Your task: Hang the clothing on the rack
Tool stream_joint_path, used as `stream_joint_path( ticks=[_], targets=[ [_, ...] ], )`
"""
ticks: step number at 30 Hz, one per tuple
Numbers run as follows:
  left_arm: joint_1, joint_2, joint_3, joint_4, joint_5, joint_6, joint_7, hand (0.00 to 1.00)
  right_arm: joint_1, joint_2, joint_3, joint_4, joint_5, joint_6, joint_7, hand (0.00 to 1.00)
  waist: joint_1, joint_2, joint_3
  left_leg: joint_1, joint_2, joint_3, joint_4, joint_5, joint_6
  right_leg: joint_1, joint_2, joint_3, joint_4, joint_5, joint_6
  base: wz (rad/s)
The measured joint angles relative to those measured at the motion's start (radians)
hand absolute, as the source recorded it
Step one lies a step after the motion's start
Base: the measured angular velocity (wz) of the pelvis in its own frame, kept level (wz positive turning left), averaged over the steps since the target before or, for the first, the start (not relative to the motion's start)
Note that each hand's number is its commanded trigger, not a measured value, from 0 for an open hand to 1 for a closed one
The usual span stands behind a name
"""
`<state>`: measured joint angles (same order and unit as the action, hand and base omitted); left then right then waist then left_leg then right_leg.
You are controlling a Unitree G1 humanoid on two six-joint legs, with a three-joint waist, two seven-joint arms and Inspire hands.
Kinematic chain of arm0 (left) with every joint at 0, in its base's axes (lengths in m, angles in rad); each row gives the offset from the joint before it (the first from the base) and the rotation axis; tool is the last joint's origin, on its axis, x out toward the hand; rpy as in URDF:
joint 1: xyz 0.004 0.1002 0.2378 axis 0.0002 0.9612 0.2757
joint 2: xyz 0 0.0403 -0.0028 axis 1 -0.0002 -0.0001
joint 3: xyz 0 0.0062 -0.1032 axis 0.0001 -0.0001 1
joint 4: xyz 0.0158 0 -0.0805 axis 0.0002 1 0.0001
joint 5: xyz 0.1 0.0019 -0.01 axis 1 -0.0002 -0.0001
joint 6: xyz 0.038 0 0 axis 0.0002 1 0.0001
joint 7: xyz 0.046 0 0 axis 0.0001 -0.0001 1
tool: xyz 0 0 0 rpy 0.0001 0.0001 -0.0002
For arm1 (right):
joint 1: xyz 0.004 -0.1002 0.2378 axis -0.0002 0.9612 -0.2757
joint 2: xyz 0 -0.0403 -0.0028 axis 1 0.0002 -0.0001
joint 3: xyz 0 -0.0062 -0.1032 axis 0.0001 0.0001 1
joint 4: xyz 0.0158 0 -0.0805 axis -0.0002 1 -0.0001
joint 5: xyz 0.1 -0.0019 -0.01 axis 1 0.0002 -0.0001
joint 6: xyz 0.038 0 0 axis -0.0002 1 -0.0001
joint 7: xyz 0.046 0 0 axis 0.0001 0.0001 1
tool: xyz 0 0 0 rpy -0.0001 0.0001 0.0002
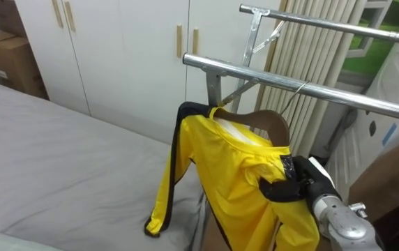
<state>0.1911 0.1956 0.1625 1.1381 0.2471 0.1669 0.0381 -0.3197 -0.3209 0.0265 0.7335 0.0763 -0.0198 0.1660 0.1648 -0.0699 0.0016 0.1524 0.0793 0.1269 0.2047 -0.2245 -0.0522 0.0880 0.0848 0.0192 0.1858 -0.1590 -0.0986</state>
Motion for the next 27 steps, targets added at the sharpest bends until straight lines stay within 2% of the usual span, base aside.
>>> stream_joint_path(
  ticks=[11,16,19,22,27],
  targets=[
    [0.000,-0.001,-0.003,0.002,0.000,0.000,0.002,0.00,0.000,0.000,0.000,-0.013,0.000,0.001,0.007,0.00,-0.008,0.000,-0.0017,-0.003,-0.001,-0.001,-0.001,0.000,0.000,-0.002,-0.002,-0.008,0.000,0.000,0.000,0.00],
    [0.002,-0.001,-0.003,0.001,-0.006,0.000,0.001,0.00,0.000,-0.002,0.008,-0.025,0.047,0.017,0.019,0.00,-0.005,0.003,-0.0073,-0.002,0.000,0.005,-0.001,0.000,0.000,-0.006,0.000,0.001,0.003,0.000,0.000,-0.03],
    [0.001,-0.002,0.000,0.002,-0.019,0.000,0.002,0.00,0.004,-0.002,0.031,-0.047,0.167,0.043,0.023,0.00,0.000,0.006,-0.0091,-0.002,0.001,0.009,-0.001,0.000,0.000,-0.008,0.001,0.006,0.003,0.001,-0.001,-0.05],
    [0.001,-0.010,0.000,0.002,-0.017,0.000,0.005,0.00,0.008,-0.001,0.034,-0.059,0.284,0.067,0.051,0.00,0.001,0.015,-0.0068,0.000,0.001,0.008,-0.001,0.000,0.000,-0.002,0.000,-0.003,0.002,0.001,-0.001,0.04],
    [0.002,-0.042,0.001,0.001,-0.019,0.001,0.043,0.00,0.078,0.012,0.034,-0.173,0.523,0.104,0.070,0.00,0.008,0.033,-0.0072,0.002,-0.002,0.003,-0.001,0.000,0.000,0.001,-0.004,-0.004,0.001,0.002,0.001,0.03]
  ],
)
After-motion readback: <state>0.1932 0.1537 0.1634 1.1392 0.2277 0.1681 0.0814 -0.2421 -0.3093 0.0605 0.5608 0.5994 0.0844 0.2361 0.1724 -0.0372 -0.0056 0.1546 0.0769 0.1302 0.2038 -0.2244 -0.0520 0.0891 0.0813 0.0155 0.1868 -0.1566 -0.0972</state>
